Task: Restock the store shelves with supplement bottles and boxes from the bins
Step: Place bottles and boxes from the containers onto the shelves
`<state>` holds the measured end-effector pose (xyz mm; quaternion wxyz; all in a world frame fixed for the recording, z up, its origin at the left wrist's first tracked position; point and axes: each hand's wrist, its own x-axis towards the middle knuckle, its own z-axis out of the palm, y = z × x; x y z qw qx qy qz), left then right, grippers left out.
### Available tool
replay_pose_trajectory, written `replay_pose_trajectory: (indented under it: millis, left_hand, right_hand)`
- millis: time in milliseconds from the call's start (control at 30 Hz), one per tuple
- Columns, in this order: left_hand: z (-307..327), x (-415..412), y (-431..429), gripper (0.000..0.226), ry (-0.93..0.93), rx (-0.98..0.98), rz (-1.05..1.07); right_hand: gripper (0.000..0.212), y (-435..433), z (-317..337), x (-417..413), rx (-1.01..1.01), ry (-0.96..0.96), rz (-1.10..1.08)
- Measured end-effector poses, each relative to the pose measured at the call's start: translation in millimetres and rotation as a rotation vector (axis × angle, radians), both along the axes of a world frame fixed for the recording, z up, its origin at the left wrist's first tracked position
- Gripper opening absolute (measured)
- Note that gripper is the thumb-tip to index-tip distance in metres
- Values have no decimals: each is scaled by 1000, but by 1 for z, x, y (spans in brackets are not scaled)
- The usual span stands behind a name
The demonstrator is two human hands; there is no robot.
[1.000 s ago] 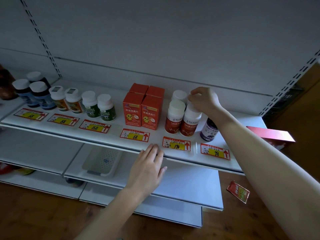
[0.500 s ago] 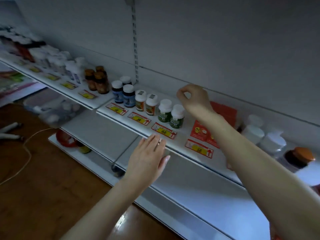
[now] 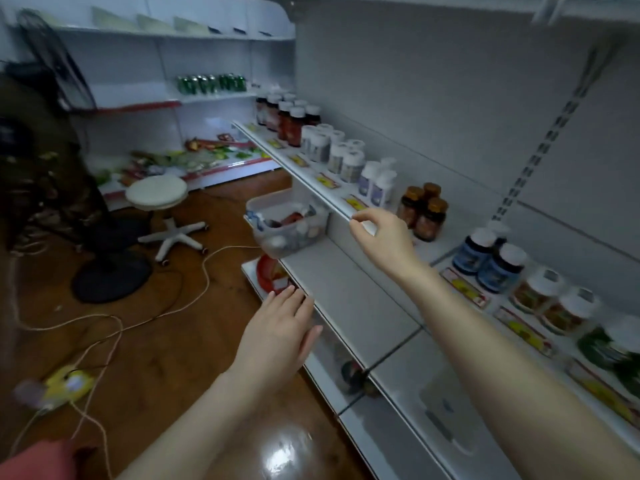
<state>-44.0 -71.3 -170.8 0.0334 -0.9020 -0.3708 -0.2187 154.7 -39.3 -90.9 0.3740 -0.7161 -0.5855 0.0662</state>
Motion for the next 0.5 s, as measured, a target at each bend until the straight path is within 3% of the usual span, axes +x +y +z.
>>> replay_pose_trajectory:
  millis: [200,500]
  left_hand:
    - [-14,-61,77,38,-7,-17,163]
    - [-43,-85,247,44,56,-76,271]
  right_hand:
    - [25,97,-27,-63,-78,-20,158]
    - [21,269,-79,-93,-179,31,230]
